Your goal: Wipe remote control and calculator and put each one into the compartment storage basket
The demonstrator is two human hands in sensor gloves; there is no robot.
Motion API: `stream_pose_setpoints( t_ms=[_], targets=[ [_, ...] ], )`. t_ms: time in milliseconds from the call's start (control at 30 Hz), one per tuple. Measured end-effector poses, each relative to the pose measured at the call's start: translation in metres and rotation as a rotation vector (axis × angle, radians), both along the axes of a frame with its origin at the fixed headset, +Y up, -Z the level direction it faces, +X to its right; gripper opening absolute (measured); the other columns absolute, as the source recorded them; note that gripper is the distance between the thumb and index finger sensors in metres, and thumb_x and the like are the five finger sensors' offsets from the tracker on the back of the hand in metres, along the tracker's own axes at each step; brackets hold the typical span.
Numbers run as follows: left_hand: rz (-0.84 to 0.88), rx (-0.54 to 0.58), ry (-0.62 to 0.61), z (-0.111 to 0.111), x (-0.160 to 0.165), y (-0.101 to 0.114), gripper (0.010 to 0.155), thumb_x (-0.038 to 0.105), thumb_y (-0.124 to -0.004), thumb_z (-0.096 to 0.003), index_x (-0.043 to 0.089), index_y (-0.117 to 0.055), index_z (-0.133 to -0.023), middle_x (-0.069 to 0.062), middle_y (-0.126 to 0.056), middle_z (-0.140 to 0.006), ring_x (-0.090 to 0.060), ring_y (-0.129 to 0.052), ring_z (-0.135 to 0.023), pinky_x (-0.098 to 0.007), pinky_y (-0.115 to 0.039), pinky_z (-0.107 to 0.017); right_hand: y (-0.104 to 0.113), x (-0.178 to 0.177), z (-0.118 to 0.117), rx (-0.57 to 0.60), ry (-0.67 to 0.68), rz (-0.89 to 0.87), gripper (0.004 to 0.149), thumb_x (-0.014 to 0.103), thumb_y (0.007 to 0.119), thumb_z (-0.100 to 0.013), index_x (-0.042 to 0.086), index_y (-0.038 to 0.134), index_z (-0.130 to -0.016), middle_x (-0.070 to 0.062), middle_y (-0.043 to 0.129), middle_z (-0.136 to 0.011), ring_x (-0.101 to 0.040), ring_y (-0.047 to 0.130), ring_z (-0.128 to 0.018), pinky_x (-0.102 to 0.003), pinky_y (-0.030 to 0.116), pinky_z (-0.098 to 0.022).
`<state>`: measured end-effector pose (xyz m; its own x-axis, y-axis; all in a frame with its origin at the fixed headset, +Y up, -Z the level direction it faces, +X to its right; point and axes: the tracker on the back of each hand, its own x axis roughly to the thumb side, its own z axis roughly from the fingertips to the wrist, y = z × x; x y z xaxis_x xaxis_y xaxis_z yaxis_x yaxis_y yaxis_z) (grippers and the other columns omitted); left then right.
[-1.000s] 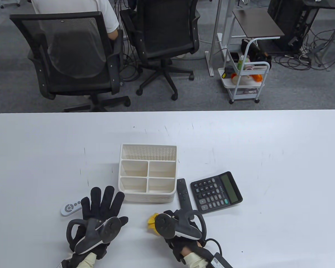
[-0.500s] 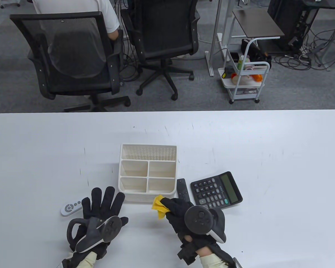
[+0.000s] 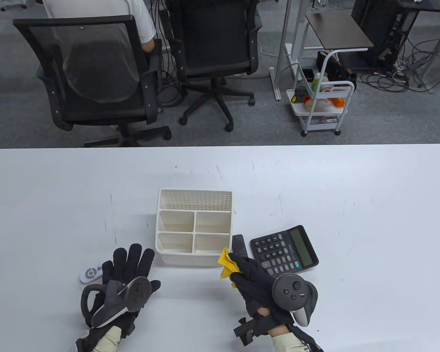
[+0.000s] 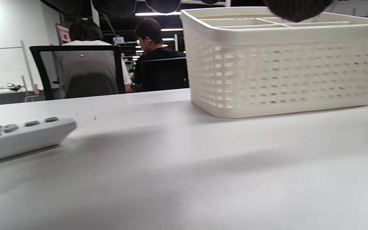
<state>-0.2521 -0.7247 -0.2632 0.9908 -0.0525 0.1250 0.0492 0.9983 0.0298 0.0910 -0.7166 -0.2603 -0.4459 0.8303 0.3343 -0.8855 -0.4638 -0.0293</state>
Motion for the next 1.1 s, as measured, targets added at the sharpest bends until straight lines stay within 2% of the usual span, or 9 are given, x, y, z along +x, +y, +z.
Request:
stream_pose_setpoints(
  t_ms=[233, 433, 533, 767, 1100],
  targets=[
    [0.108, -0.031, 0.191, -0.009, -0.037, 0.004, 0.071, 0.050, -0.075, -0.0493, 0.030, -0.046, -0.111, -0.009, -0.053, -0.117, -0.046, -0.062, -0.105, -0.062, -0.060, -0.072, 0.000, -0.005, 0.003, 0.021, 0.032, 0.027, 0.043, 0.021, 0.079, -0.053, 0.011, 0.080, -0.095, -0.018, 0.084, -0.091, -0.034, 0.088, -0.069, -0.052, 0.075, -0.050],
    [0.059, -0.086, 0.345, -0.020, -0.063, -0.008, 0.070, 0.045, -0.079, -0.0486, 0.029, -0.050, -0.110, -0.009, -0.058, -0.115, -0.043, -0.067, -0.102, -0.059, -0.063, -0.071, 0.000, -0.008, 0.003, 0.024, 0.051, 0.040, 0.043, 0.021, 0.079, -0.053, 0.011, 0.079, -0.095, -0.018, 0.084, -0.091, -0.034, 0.088, -0.069, -0.052, 0.075, -0.050],
    [0.030, -0.157, 0.416, -0.024, -0.074, -0.015, 0.070, 0.044, -0.079, -0.0487, 0.028, -0.050, -0.110, -0.010, -0.057, -0.116, -0.043, -0.066, -0.103, -0.059, -0.062, -0.072, 0.000, -0.009, 0.004, 0.022, 0.055, 0.043, 0.043, 0.021, 0.079, -0.053, 0.011, 0.080, -0.095, -0.018, 0.084, -0.091, -0.035, 0.088, -0.069, -0.052, 0.075, -0.050],
    [-0.020, -0.239, 0.462, -0.032, -0.083, -0.027, 0.063, 0.040, -0.080, -0.0493, 0.033, -0.056, -0.107, -0.001, -0.061, -0.115, -0.040, -0.068, -0.102, -0.057, -0.063, -0.071, 0.000, -0.011, 0.004, 0.014, 0.063, 0.056, 0.044, 0.021, 0.079, -0.053, 0.011, 0.079, -0.095, -0.018, 0.084, -0.091, -0.035, 0.088, -0.069, -0.052, 0.075, -0.050],
    [-0.137, -0.231, 0.467, -0.037, -0.076, -0.031, 0.059, 0.035, -0.082, -0.0494, 0.032, -0.062, -0.105, 0.000, -0.072, -0.109, -0.037, -0.077, -0.096, -0.056, -0.067, -0.068, -0.001, -0.012, 0.004, 0.015, 0.067, 0.055, 0.043, 0.021, 0.079, -0.053, 0.011, 0.080, -0.095, -0.018, 0.084, -0.091, -0.035, 0.088, -0.069, -0.052, 0.075, -0.050]
  ],
)
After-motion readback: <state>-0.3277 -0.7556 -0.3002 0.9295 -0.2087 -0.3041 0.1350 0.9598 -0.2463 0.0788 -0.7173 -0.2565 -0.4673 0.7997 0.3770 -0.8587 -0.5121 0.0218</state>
